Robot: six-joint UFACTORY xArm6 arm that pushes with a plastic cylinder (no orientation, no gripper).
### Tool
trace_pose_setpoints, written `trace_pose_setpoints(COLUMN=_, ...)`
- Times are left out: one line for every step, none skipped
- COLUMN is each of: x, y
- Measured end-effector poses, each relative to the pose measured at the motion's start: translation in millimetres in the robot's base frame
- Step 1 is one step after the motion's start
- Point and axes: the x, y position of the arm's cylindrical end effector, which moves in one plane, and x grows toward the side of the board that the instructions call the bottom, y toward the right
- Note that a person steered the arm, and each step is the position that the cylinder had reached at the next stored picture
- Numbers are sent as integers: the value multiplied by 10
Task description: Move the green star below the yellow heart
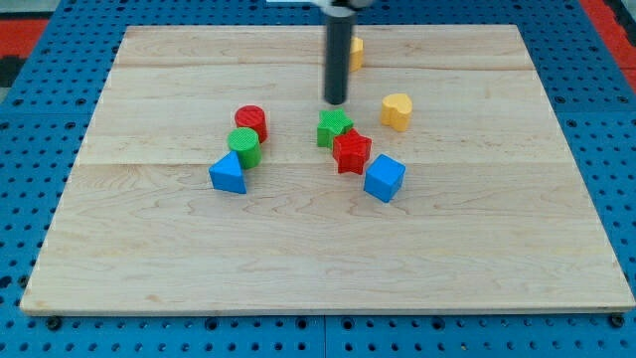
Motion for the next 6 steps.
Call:
trace_pose_setpoints(x=355, y=-211)
trace_pose_setpoints(x=585, y=-54)
trace_pose_setpoints(x=585, y=250)
trace_pose_setpoints(x=584, y=313)
trace_pose_setpoints(x=558, y=403)
trace_pose_setpoints(x=532, y=735)
